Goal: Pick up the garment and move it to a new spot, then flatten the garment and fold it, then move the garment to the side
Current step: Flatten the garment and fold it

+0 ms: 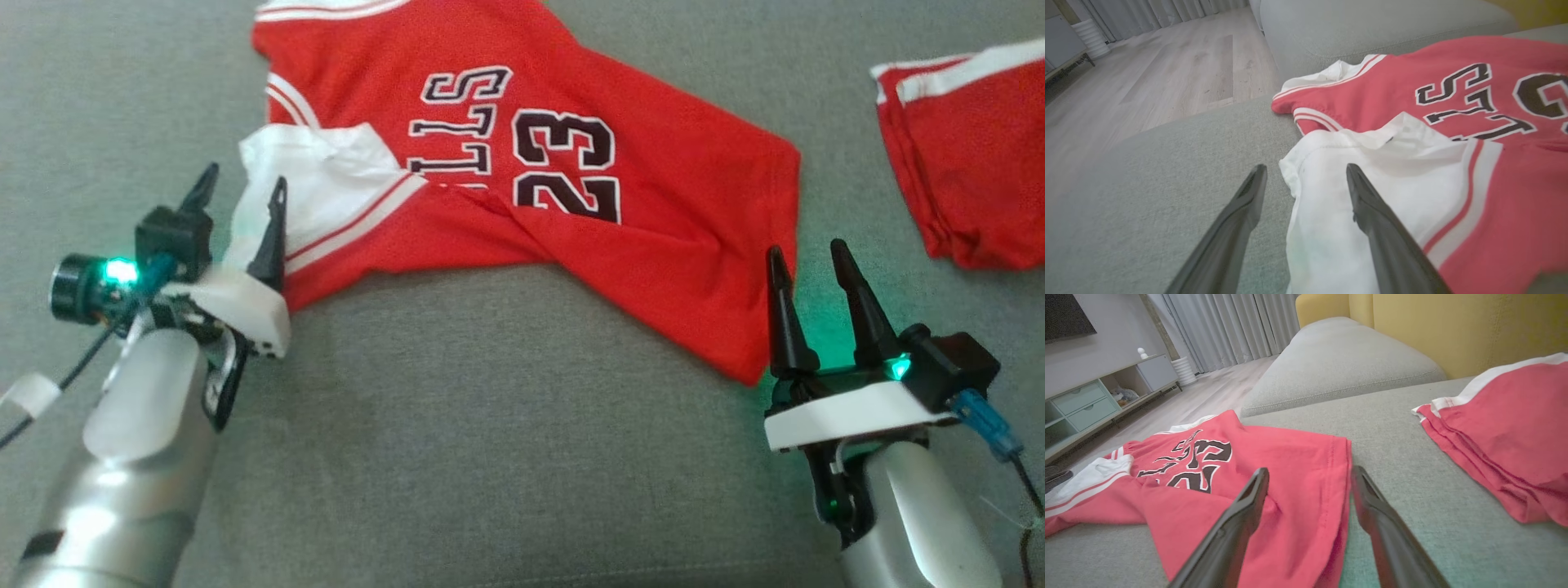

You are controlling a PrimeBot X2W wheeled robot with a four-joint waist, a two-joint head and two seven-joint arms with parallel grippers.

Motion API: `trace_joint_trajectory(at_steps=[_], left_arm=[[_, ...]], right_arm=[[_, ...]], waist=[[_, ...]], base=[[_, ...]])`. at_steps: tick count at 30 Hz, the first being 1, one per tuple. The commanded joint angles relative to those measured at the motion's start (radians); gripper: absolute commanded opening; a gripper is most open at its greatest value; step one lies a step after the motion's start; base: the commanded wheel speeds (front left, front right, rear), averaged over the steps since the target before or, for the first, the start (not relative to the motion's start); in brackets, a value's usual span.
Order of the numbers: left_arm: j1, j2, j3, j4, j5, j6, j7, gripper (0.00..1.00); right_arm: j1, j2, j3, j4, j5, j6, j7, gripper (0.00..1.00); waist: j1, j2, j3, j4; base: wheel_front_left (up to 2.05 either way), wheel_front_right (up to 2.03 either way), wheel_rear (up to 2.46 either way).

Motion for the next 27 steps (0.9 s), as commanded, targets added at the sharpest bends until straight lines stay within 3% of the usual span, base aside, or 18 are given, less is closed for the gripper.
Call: trace_joint_trajectory(at_steps=[1,7,8,9,10,21,27], left_arm=[[-0.07,0.043,0.02,0.031,0.007,-0.005,0.004,1.0],[-0.145,0.041,0.013,0.157,0.01,-0.013,-0.028,1.0],[-0.154,0.041,0.011,0.174,0.011,-0.015,-0.036,0.76],[-0.162,0.04,0.011,0.19,0.01,-0.016,-0.044,0.24],[-0.169,0.038,0.01,0.204,0.009,-0.018,-0.053,0.0],[-0.187,0.009,-0.005,0.231,0.021,-0.005,-0.133,0.0],[-0.122,0.014,-0.031,0.035,0.076,0.007,-0.137,0.0]], right_arm=[[-0.024,-0.003,0.027,-0.037,-0.005,-0.001,-0.01,1.0],[-0.033,-0.003,0.029,-0.043,0.001,-0.001,-0.01,1.0],[-0.033,-0.003,0.028,-0.044,0.002,-0.001,-0.01,1.0],[-0.034,-0.003,0.027,-0.045,0.002,-0.001,-0.01,1.0],[-0.034,-0.003,0.025,-0.045,0.002,-0.001,-0.01,1.0],[-0.028,-0.003,0.015,-0.025,0.0,-0.001,-0.01,1.0],[-0.022,-0.003,0.015,-0.013,0.005,-0.001,-0.01,1.0]], waist=[[-0.0003,0.0,0.037,-0.031],[-0.0003,0.0,0.061,-0.05],[-0.0003,0.0,0.064,-0.052],[-0.0003,0.0,0.066,-0.053],[-0.0003,0.0,0.067,-0.054],[-0.0003,0.0,0.018,-0.021],[-0.0003,0.0,-0.039,0.008]], base=[[0.0,0.0,0.0],[0.0,0.0,0.0],[0.0,0.0,0.0],[0.0,0.0,0.0],[0.0,0.0,0.0],[0.0,0.0,0.0],[0.0,0.0,0.0]])
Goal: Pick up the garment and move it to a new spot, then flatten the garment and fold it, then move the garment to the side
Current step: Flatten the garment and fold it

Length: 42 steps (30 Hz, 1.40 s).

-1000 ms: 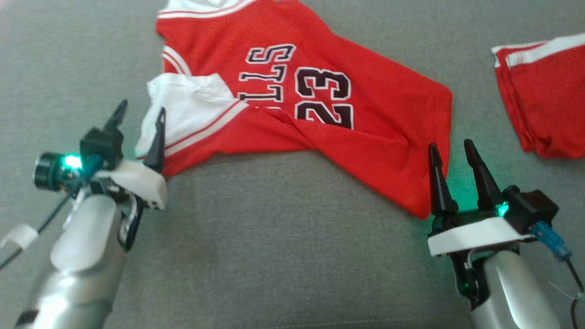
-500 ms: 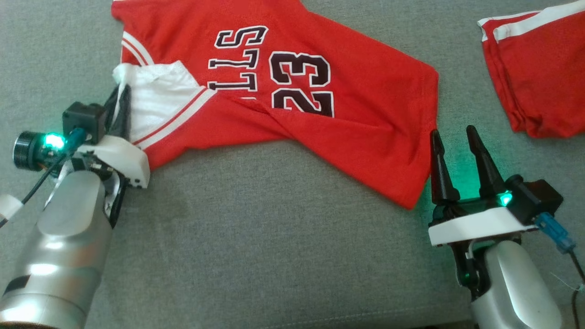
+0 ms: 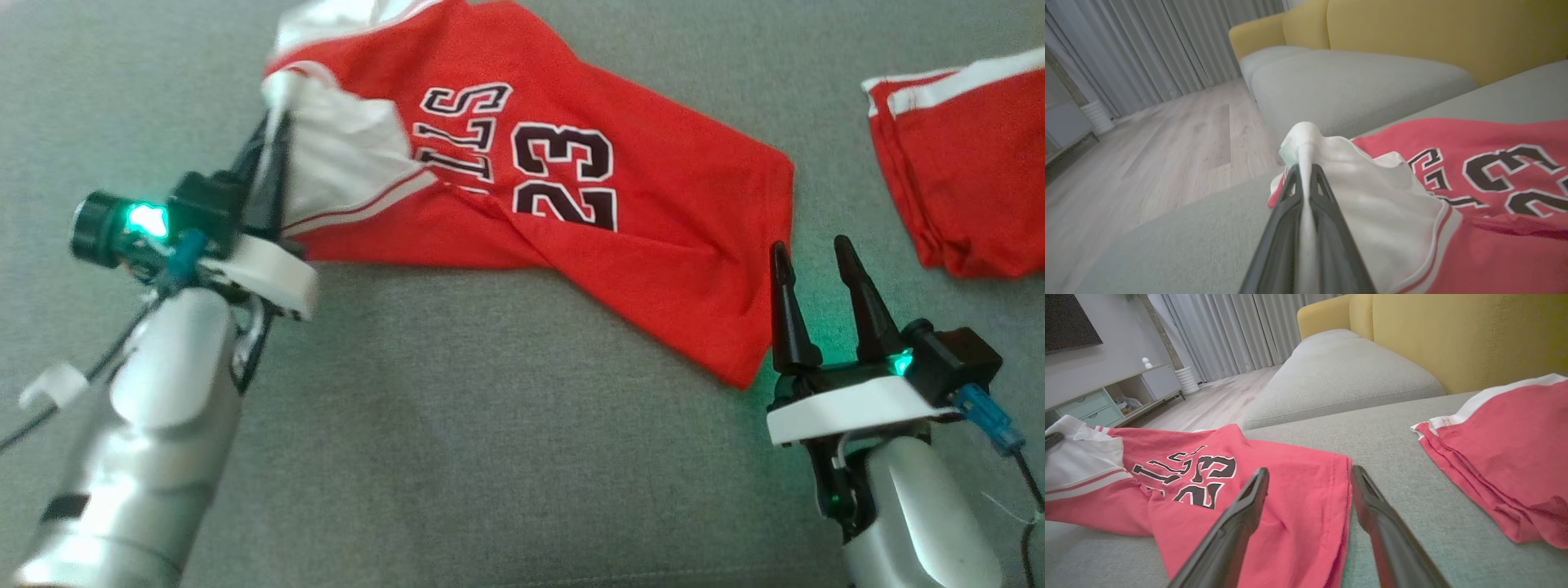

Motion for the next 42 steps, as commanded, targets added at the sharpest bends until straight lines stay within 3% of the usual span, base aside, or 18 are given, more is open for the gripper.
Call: trace_joint_trajectory(at_steps=[1,5,10,11,12,13,18,21,32,37,42], left_arm=[[0.024,0.046,0.022,-0.068,0.016,0.011,-0.012,0.0],[0.121,0.068,-0.027,-0.197,0.072,0.001,-0.012,0.0],[0.232,0.116,-0.155,-0.32,0.191,-0.023,-0.012,0.0],[0.255,0.125,-0.188,-0.33,0.216,-0.029,-0.012,0.07],[0.277,0.134,-0.218,-0.331,0.238,-0.034,-0.012,0.47],[0.298,0.141,-0.244,-0.322,0.253,-0.04,-0.012,1.0],[0.352,0.142,-0.297,-0.285,0.264,-0.054,-0.011,1.0],[0.359,0.13,-0.27,-0.281,0.23,-0.03,-0.011,1.0],[0.452,0.0,0.084,-0.469,-0.11,0.087,-0.012,1.0],[0.544,-0.065,0.171,-0.519,-0.157,0.085,-0.012,1.0],[0.543,-0.07,0.193,-0.521,-0.124,0.054,-0.012,1.0]], right_arm=[[-0.001,-0.002,0.021,-0.022,0.005,-0.001,-0.01,1.0],[0.011,-0.002,0.018,-0.013,0.008,-0.001,-0.01,1.0],[0.022,-0.002,0.018,-0.002,0.01,-0.001,-0.01,1.0],[0.024,-0.002,0.017,0.001,0.01,-0.001,-0.01,1.0],[0.027,-0.002,0.017,0.004,0.012,-0.001,-0.01,1.0],[0.031,-0.002,0.017,0.007,0.013,-0.001,-0.01,1.0],[0.041,-0.002,0.019,0.016,0.016,-0.001,-0.01,1.0],[0.045,-0.002,0.02,0.019,0.015,-0.001,-0.01,1.0],[0.064,-0.002,0.038,0.007,0.019,-0.001,-0.01,1.0],[0.074,-0.002,0.046,0.002,0.024,-0.001,-0.01,1.0],[0.069,-0.002,0.059,-0.004,0.02,-0.001,-0.01,1.0]], waist=[[0.0001,0.0,-0.03,0.019],[0.0001,0.0,-0.065,0.044],[0.0001,0.0,-0.101,0.072],[0.0001,0.0,-0.108,0.077],[0.0001,0.0,-0.115,0.081],[0.0001,0.0,-0.123,0.086],[0.0001,0.0,-0.146,0.102],[0.0001,0.0,-0.157,0.114],[0.0001,0.0,-0.209,0.135],[0.0001,0.0,-0.216,0.131],[0.0001,0.0,-0.19,0.111]], base=[[0.0,0.0,0.0],[0.0,0.0,0.0],[0.0,0.0,0.0],[0.0,0.0,0.0],[0.0,0.0,0.0],[0.0,0.0,0.0],[0.0,0.0,0.0],[0.0,0.0,0.0],[0.0,0.0,0.0],[0.0,0.0,0.0],[0.0,0.0,0.0]])
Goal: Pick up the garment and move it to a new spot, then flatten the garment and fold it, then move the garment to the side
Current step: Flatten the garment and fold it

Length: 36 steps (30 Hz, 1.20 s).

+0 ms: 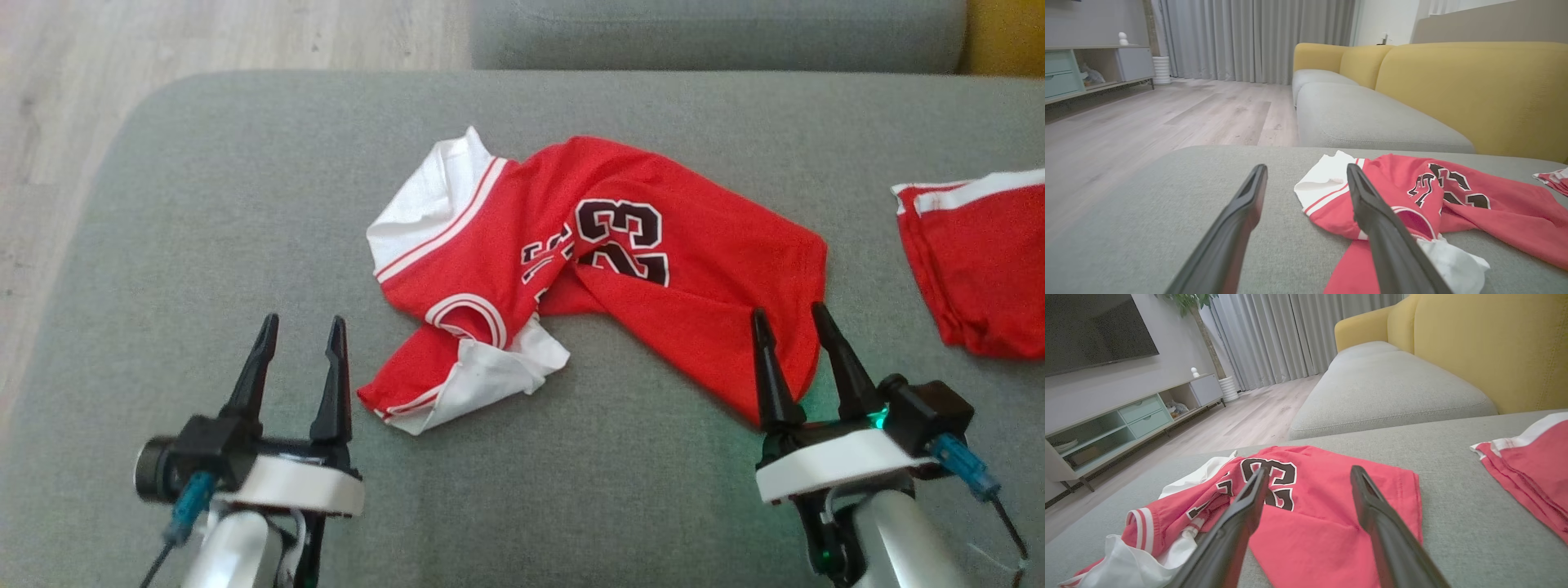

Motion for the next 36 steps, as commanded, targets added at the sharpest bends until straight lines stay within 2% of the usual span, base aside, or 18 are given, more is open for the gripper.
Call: trace_joint_trajectory(at_steps=[1,4,7,13,17,19,22,23,24,25,31,36], left_arm=[[-0.068,0.015,0.046,-0.027,0.012,-0.013,-0.005,1.0],[-0.123,0.031,0.025,0.022,0.025,-0.045,0.008,1.0],[-0.206,0.036,0.008,0.072,0.02,-0.076,0.064,1.0],[-0.369,0.034,-0.007,0.224,-0.054,-0.13,0.249,1.0],[-0.44,0.052,-0.034,0.34,-0.068,-0.143,0.379,1.0],[-0.454,0.058,-0.041,0.363,-0.065,-0.144,0.4,1.0],[-0.494,0.084,-0.097,0.442,-0.029,-0.15,0.483,1.0],[-0.501,0.086,-0.106,0.451,-0.033,-0.154,0.492,0.89],[-0.509,0.091,-0.116,0.456,-0.036,-0.156,0.496,0.18],[-0.518,0.1,-0.13,0.457,-0.034,-0.159,0.496,0.0],[-0.633,0.186,-0.131,0.433,0.0,-0.161,0.362,0.0],[-0.794,0.26,-0.119,0.443,0.054,-0.144,0.283,0.0]], right_arm=[[-0.027,-0.003,0.024,-0.037,-0.001,-0.001,-0.01,1.0],[-0.035,-0.003,0.019,-0.044,-0.003,-0.001,-0.01,1.0],[-0.042,-0.003,0.021,-0.049,-0.011,-0.001,-0.01,1.0],[-0.061,-0.003,0.02,-0.059,-0.022,-0.001,-0.01,1.0],[-0.073,-0.003,0.029,-0.065,-0.02,-0.001,-0.01,1.0],[-0.075,-0.003,0.031,-0.066,-0.019,-0.001,-0.01,1.0],[-0.079,-0.003,0.03,-0.072,-0.015,-0.001,-0.01,1.0],[-0.079,-0.003,0.029,-0.073,-0.014,-0.001,-0.01,1.0],[-0.08,-0.003,0.027,-0.075,-0.013,-0.001,-0.01,1.0],[-0.081,-0.003,0.026,-0.076,-0.013,-0.001,-0.01,1.0],[-0.094,-0.003,0.027,-0.083,-0.008,-0.001,-0.01,1.0],[-0.115,-0.003,0.044,-0.084,-0.002,-0.001,-0.01,1.0]], waist=[[0.0,0.0,0.021,-0.015],[0.0,0.0,0.057,-0.03],[0.0,0.0,0.099,-0.044],[0.0,0.0,0.173,-0.075],[0.0,0.0,0.201,-0.096],[0.0,0.0,0.207,-0.101],[0.0,0.0,0.224,-0.116],[0.0,0.0,0.228,-0.119],[0.0,0.0,0.231,-0.121],[0.0,0.0,0.235,-0.124],[0.0,0.0,0.257,-0.14],[0.0,0.0,0.286,-0.166]], base=[[0.0,0.0,0.0],[0.0,0.0,0.0],[0.0,0.0,0.0],[0.0,0.0,0.0],[0.0,0.0,0.0],[0.0,0.0,0.0],[0.0,0.0,0.0],[0.0,0.0,0.0],[0.0,0.0,0.0],[0.0,0.0,0.0],[0.0,0.0,0.0],[0.0,0.0,0.0]])
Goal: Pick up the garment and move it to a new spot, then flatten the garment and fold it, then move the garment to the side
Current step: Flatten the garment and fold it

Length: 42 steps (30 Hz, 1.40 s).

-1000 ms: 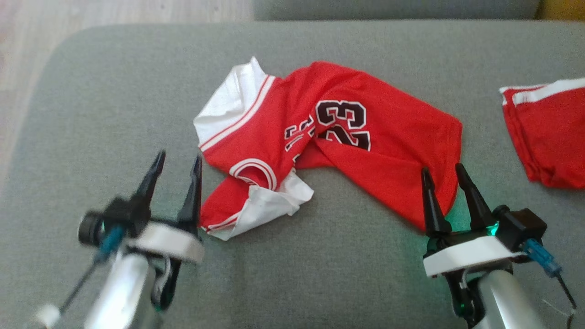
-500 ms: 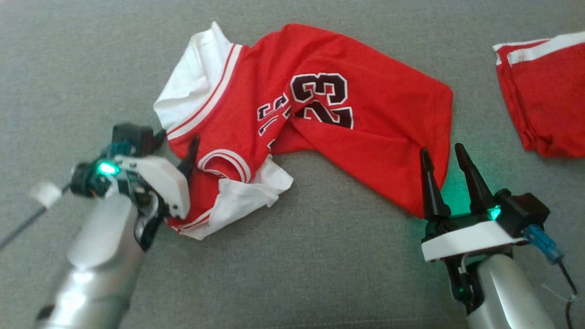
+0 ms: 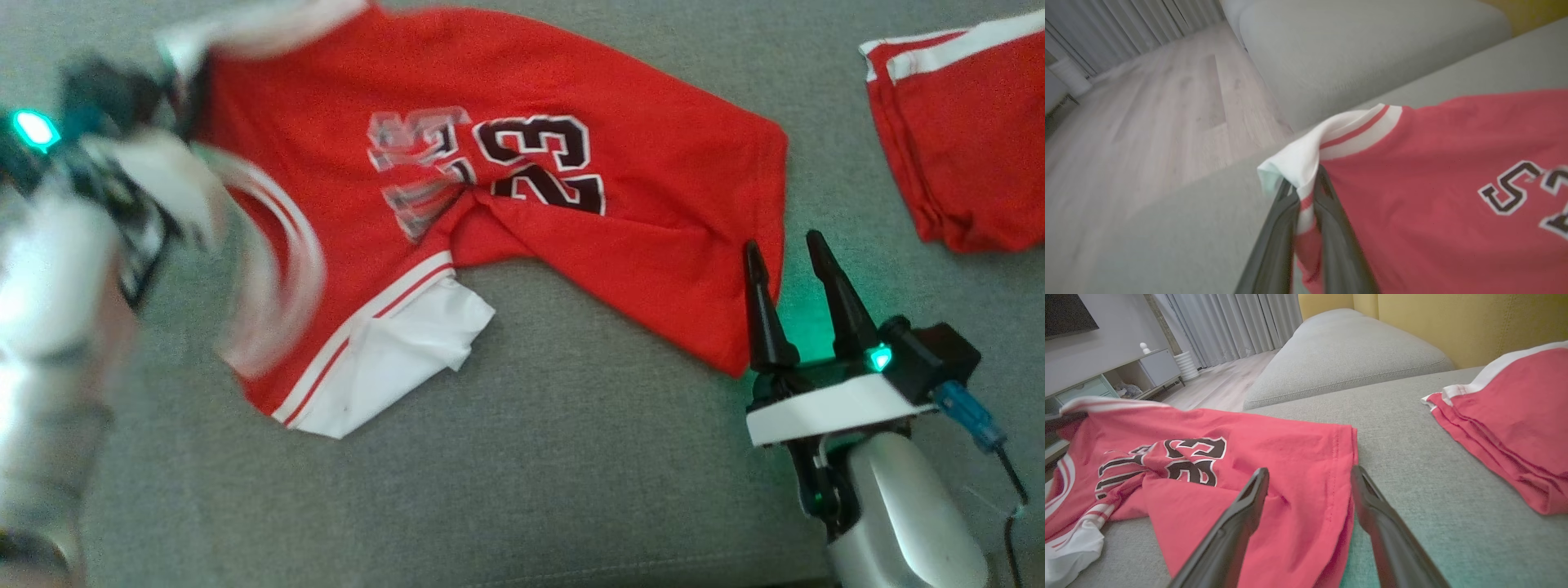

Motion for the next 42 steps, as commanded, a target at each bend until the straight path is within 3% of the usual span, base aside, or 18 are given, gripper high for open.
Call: trace_joint_trajectory(at_steps=[1,5,8,9,10,15,27,35,42], left_arm=[[-0.107,0.065,0.044,-0.014,0.022,0.015,-0.024,0.0],[-0.224,0.101,0.039,0.033,0.062,0.025,-0.061,0.0],[-0.304,0.119,0.041,0.08,0.095,0.072,-0.113,0.0],[-0.325,0.118,0.046,0.1,0.101,0.093,-0.129,0.11],[-0.341,0.113,0.049,0.123,0.102,0.108,-0.141,1.0],[-0.376,0.071,0.048,0.207,0.093,0.123,-0.22,1.0],[-0.166,-0.051,0.039,0.218,0.024,0.059,-0.301,1.0],[0.146,-0.118,0.095,-0.018,-0.028,0.1,-0.302,1.0],[0.433,-0.172,0.121,-0.218,-0.026,0.17,-0.303,1.0]], right_arm=[[-0.028,-0.002,0.027,-0.031,0.01,-0.001,-0.009,1.0],[-0.042,-0.002,0.04,-0.03,0.021,-0.001,-0.009,1.0],[-0.052,-0.002,0.048,-0.031,0.027,-0.001,-0.009,1.0],[-0.055,-0.002,0.051,-0.031,0.028,-0.001,-0.009,1.0],[-0.058,-0.002,0.052,-0.031,0.028,-0.001,-0.009,1.0],[-0.061,-0.002,0.049,-0.029,0.028,-0.001,-0.009,1.0],[-0.043,-0.002,0.01,-0.005,-0.001,-0.001,-0.009,1.0],[-0.001,-0.002,-0.032,0.017,-0.014,-0.001,-0.009,1.0],[0.049,-0.002,-0.063,0.031,-0.012,-0.001,-0.009,1.0]], waist=[[-0.0001,0.0,0.018,-0.018],[-0.0001,0.0,0.041,-0.044],[-0.0001,0.0,0.058,-0.06],[-0.0001,0.0,0.062,-0.064],[-0.0001,0.0,0.065,-0.066],[-0.0001,0.0,0.068,-0.062],[-0.0001,0.0,-0.058,0.034],[-0.0001,0.0,-0.178,0.125],[-0.0001,0.0,-0.244,0.186]], base=[[0.0,0.0,0.0],[0.0,0.0,0.0],[0.0,0.0,0.0],[0.0,0.0,0.0],[0.0,0.0,0.0],[0.0,0.0,0.0],[0.0,0.0,0.0],[0.0,0.0,0.0],[0.0,0.0,0.0]])
